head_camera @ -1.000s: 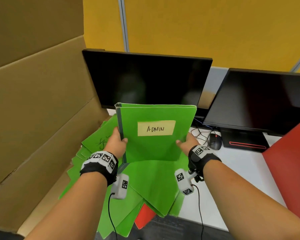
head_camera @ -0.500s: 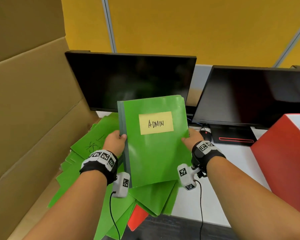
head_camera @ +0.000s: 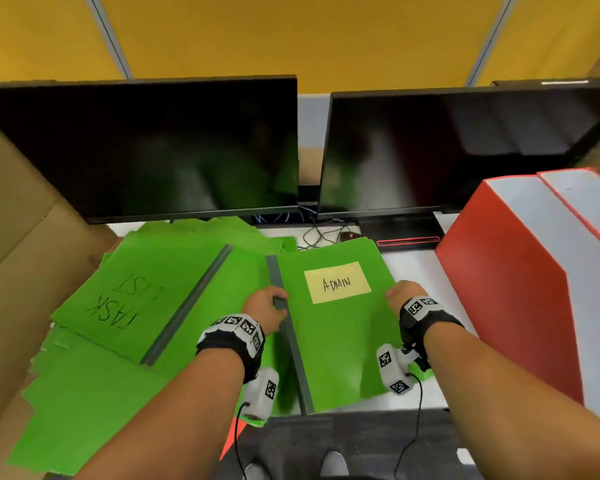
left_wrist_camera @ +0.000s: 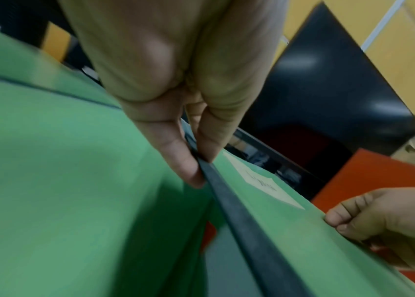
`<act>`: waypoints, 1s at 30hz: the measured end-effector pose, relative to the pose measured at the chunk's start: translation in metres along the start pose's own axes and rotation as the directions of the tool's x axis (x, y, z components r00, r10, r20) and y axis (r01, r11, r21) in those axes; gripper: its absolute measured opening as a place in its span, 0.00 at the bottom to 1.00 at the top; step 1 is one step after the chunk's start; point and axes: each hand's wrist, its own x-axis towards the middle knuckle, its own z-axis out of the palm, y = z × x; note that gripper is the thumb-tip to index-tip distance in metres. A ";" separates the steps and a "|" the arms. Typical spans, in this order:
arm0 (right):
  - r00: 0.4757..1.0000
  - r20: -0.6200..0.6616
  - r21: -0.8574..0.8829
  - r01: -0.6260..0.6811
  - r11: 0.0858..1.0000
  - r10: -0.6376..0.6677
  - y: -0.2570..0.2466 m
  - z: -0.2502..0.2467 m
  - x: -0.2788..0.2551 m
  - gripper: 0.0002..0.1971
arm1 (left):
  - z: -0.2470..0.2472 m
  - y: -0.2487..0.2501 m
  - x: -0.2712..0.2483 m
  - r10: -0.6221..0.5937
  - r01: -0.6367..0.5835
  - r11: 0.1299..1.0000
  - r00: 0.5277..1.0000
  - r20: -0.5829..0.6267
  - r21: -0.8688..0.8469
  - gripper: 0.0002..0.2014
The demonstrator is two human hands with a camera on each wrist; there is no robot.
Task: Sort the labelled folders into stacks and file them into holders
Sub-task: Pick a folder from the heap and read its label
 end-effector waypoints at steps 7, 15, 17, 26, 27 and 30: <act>0.994 0.006 -0.204 -0.104 0.973 0.108 0.064 0.004 0.013 0.16 | 0.067 0.010 0.005 -0.034 0.022 0.998 0.971 0.237 0.053 0.25; 0.965 -0.119 -0.265 -0.257 0.929 0.233 0.097 0.006 0.014 0.19 | 0.111 0.028 0.008 0.074 -0.159 0.956 0.943 0.324 0.245 0.27; 0.972 -0.115 -0.286 -0.232 0.930 0.207 0.093 0.001 0.018 0.20 | 0.117 0.034 0.011 0.078 -0.175 0.938 0.947 0.310 0.298 0.25; 0.997 0.062 -0.341 -0.019 0.940 0.043 0.086 -0.011 0.016 0.28 | 0.129 0.032 0.027 0.131 -0.270 0.848 0.940 0.314 0.456 0.40; 0.997 0.064 -0.353 -0.018 0.936 0.043 0.085 -0.012 0.018 0.28 | 0.130 0.033 0.029 0.134 -0.279 0.836 0.939 0.316 0.472 0.41; 0.994 0.081 -0.382 -0.033 0.923 0.069 0.081 -0.019 0.020 0.26 | 0.133 0.038 0.034 0.130 -0.287 0.817 0.937 0.325 0.500 0.41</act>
